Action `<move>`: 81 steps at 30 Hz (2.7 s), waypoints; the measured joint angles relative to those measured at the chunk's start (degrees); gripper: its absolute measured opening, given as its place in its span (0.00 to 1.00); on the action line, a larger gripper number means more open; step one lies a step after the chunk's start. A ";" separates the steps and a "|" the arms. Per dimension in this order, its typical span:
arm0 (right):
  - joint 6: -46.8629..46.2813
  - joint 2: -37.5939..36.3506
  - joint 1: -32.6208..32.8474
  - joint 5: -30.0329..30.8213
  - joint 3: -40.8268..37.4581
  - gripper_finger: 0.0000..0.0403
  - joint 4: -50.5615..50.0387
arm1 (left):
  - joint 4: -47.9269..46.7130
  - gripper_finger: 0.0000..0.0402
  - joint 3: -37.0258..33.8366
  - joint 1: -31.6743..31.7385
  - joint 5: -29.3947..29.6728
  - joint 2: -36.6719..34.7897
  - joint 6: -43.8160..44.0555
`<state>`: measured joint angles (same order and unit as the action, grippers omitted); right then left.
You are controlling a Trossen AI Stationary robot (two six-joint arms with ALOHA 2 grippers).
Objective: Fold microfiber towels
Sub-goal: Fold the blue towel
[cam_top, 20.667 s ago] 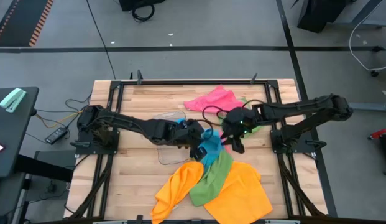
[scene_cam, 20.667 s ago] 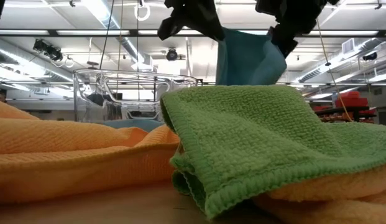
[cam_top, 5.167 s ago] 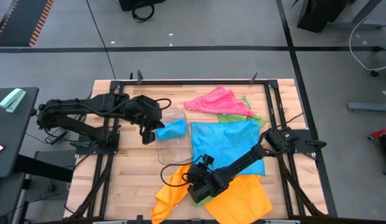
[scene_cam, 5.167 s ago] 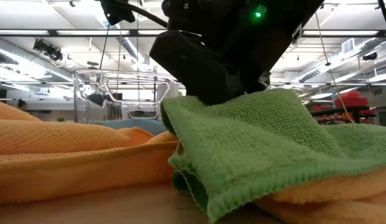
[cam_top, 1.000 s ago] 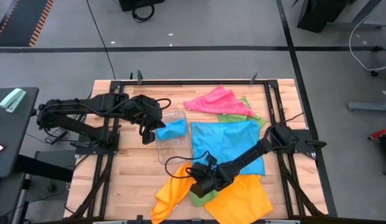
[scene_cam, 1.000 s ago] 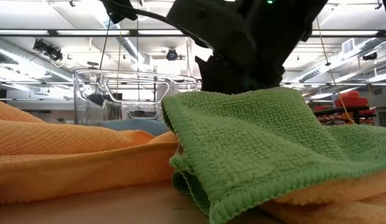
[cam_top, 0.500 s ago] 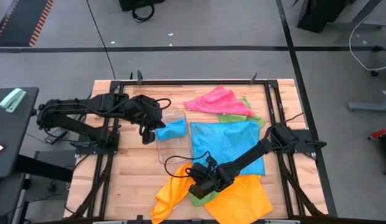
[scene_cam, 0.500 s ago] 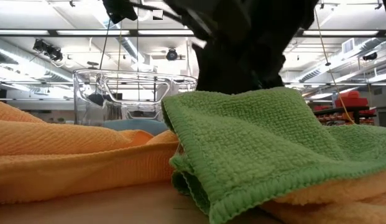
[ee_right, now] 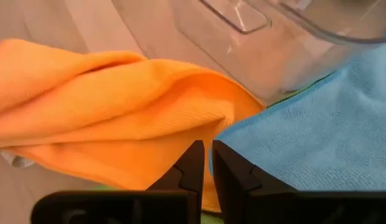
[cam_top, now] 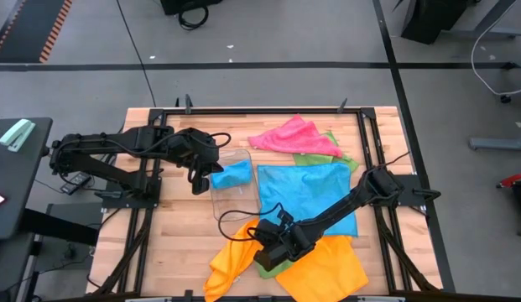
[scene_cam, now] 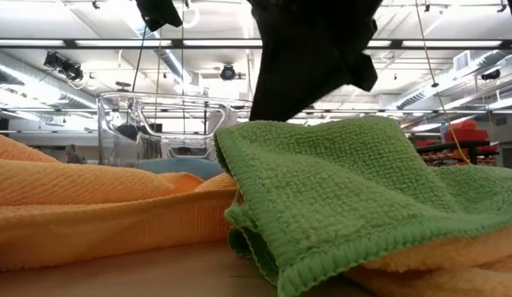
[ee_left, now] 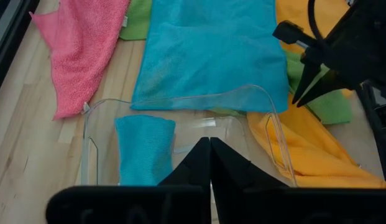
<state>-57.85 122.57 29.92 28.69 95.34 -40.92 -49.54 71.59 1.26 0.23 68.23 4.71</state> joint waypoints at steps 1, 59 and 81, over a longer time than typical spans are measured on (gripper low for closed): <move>0.40 -0.01 0.01 0.00 0.00 0.10 -0.08 | 0.00 0.02 0.00 0.02 0.00 0.00 0.00; -0.11 -2.46 -1.24 0.38 -7.18 0.10 7.53 | -0.01 0.05 0.00 0.02 0.00 0.00 -0.98; -5.19 -13.61 0.77 0.76 -7.16 0.11 -4.56 | 1.55 0.02 0.00 0.06 0.00 0.00 -1.51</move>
<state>-63.04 108.96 30.70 29.45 88.18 -45.48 -47.99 71.59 1.32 0.23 68.23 3.20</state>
